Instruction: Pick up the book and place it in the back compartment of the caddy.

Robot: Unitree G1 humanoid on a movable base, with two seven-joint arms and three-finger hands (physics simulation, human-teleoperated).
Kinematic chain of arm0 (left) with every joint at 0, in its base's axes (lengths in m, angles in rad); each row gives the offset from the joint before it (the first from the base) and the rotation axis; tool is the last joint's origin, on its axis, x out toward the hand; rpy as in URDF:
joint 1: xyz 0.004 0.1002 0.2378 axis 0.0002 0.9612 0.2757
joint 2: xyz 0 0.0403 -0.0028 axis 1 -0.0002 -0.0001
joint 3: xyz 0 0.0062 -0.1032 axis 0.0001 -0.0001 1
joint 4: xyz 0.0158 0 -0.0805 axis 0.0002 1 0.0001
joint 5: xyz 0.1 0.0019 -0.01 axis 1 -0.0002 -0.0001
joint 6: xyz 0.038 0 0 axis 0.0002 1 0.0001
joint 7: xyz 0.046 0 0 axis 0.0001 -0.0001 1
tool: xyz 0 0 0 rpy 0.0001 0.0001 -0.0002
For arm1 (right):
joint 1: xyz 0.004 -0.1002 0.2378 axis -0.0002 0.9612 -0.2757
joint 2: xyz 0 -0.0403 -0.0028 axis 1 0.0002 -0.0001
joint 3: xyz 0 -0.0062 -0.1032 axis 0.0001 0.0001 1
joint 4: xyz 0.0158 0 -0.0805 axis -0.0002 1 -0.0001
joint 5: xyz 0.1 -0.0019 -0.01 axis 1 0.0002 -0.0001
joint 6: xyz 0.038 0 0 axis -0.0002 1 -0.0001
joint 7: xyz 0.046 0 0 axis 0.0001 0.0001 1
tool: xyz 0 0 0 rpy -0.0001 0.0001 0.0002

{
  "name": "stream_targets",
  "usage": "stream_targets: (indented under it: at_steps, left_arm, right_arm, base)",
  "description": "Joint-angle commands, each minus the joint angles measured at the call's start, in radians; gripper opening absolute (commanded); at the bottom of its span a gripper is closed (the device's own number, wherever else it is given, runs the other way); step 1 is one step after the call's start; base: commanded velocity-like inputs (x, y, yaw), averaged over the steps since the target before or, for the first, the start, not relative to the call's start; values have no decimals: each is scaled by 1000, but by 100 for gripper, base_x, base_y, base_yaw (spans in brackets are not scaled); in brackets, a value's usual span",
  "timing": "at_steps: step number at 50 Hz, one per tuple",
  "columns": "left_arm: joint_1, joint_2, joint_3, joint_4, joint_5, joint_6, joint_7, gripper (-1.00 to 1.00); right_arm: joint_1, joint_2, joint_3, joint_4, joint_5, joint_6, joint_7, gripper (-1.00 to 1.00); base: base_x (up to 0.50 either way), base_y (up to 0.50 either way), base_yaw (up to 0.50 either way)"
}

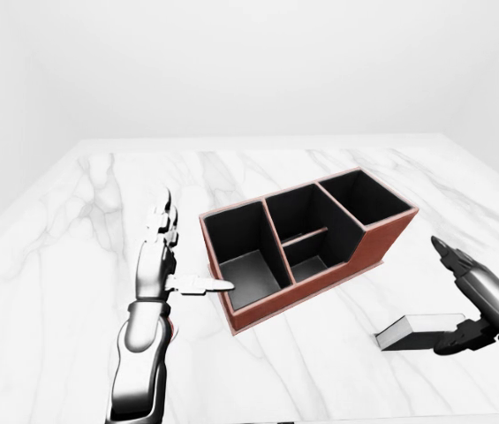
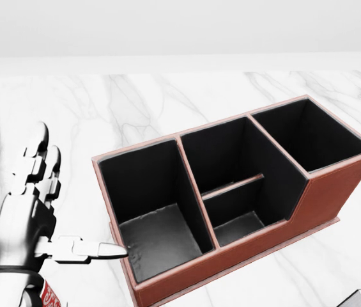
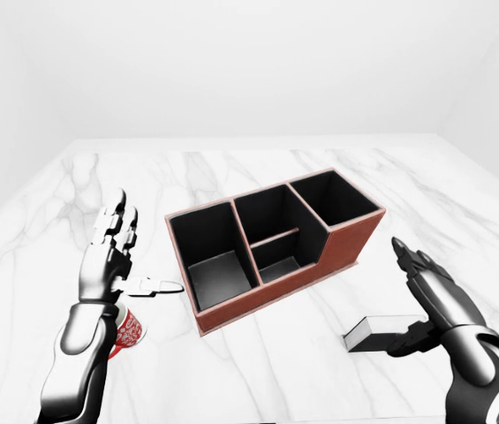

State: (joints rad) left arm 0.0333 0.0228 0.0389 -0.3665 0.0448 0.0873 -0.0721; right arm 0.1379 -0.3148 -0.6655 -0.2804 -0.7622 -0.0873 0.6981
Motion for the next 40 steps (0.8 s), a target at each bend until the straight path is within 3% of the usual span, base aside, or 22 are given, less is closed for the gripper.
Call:
stream_targets:
  at_steps: [1, 40]
  left_arm:
    - [2, 0, -1, -2, 1, 0, -1, 100]
    - [5, -2, -7, 7, 5, 0, -1, 100]
  right_arm:
    - [0, -7, 13, 44, -16, 0, 0, 100]
    - [-33, -59, 61, 199, -41, 0, 0, 100]
  base:
    - [0, 0, 0]
    - [0, 0, 0]
